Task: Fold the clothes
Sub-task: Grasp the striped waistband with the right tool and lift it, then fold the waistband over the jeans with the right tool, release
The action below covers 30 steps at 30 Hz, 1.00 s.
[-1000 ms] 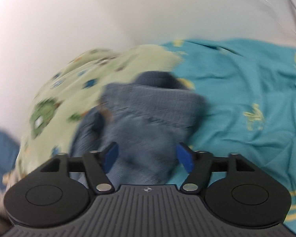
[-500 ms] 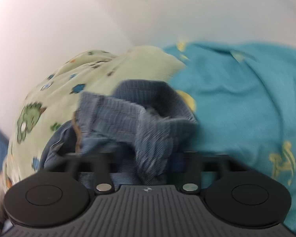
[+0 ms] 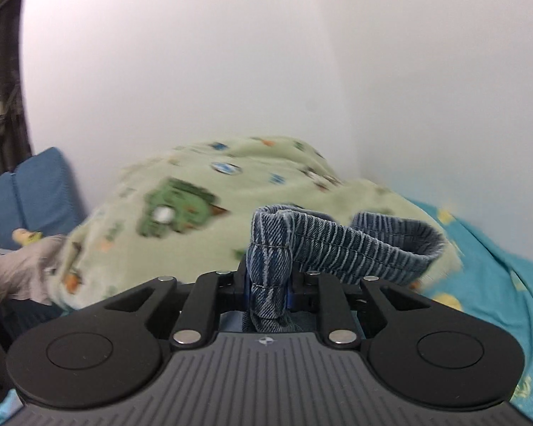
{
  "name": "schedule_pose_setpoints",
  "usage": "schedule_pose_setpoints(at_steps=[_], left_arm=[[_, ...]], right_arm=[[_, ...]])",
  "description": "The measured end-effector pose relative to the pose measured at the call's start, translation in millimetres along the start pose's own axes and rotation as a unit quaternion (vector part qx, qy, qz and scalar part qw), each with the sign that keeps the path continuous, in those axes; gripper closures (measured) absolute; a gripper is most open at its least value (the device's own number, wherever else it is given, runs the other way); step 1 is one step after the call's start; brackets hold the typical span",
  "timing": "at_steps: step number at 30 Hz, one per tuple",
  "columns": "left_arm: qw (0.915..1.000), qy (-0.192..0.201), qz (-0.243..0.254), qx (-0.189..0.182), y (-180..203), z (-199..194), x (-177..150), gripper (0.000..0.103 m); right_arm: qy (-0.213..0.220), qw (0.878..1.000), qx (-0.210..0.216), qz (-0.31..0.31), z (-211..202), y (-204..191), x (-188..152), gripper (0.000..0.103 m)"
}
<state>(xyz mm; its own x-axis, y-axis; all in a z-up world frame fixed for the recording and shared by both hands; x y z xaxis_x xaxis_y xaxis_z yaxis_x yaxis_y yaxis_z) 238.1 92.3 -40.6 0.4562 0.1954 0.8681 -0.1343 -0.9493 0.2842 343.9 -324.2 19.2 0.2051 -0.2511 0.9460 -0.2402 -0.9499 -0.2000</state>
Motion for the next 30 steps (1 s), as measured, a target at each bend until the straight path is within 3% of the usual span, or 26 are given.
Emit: schedule_pose_setpoints(at_steps=[5,9,15,18,21,27,30], left_arm=[[0.9989,0.021,-0.042,-0.009,-23.6,-13.4,8.5,0.045],[0.9963,0.037,-0.076,-0.017,-42.5,-24.1,15.3,0.045],[0.9898,0.061,-0.126,-0.027,-71.3,-40.1,25.5,0.045],[0.9861,0.066,-0.151,-0.022,-88.2,-42.0,27.3,0.045],[0.9814,0.064,-0.179,-0.025,-100.8,-40.9,26.4,0.045],[0.9759,0.07,-0.204,-0.033,-108.1,-39.6,27.4,0.045],[0.9763,0.066,-0.203,-0.033,-107.6,-36.4,25.2,0.045]], right_arm=[[0.026,0.996,0.04,-0.07,-33.5,-85.6,13.5,0.085],[0.029,0.988,0.081,-0.128,-49.3,-159.2,-8.4,0.085],[-0.027,0.959,0.173,-0.224,-49.1,-260.2,-113.1,0.085],[-0.088,0.941,0.188,-0.268,-38.6,-288.3,-186.4,0.085],[-0.111,0.93,0.189,-0.296,-35.2,-299.2,-232.6,0.084],[-0.066,0.938,0.21,-0.269,-46.6,-311.9,-198.5,0.085],[-0.095,0.939,0.218,-0.248,-32.7,-314.4,-199.7,0.083]])
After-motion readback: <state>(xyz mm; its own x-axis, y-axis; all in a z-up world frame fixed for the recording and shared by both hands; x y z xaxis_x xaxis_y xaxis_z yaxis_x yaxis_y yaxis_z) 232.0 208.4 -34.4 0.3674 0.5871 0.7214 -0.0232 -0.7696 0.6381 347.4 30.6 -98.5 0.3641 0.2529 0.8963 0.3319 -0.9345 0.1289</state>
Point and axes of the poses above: each gripper's, at about its wrist camera, not at the fingertips, and z roughly the way its jaws point, y to its right, x to its top, the point moved 6 cm from there along z, roughly the way its jaws point, and after that the axes turned 7 degrees about -x, right-handed, at the moved point
